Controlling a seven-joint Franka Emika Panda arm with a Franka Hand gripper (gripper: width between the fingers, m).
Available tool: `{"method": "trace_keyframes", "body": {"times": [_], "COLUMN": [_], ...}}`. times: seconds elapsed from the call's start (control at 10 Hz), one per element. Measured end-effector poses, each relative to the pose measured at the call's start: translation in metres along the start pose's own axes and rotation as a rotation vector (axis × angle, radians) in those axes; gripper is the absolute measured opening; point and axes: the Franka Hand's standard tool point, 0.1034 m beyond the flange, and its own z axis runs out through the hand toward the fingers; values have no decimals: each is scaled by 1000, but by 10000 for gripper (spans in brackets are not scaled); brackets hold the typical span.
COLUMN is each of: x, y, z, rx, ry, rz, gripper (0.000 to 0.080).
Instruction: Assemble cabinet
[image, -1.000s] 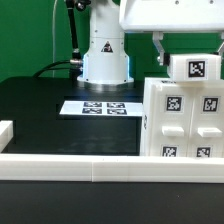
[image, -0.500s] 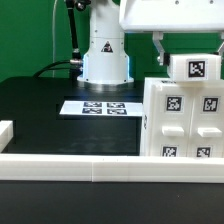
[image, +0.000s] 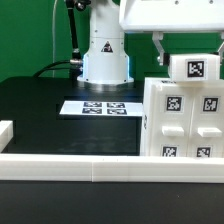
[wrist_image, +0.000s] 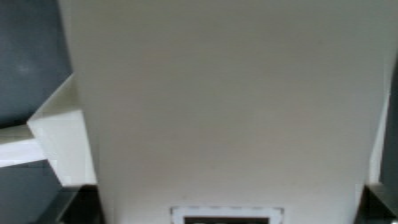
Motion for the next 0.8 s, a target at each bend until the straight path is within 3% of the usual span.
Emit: {"method": "trace_keyframes", "body": {"times": [0.8], "x": [1], "y": [-2], "z": [0], "rx": [34], "ry": [6], "rz": [819], "gripper": [561]}}
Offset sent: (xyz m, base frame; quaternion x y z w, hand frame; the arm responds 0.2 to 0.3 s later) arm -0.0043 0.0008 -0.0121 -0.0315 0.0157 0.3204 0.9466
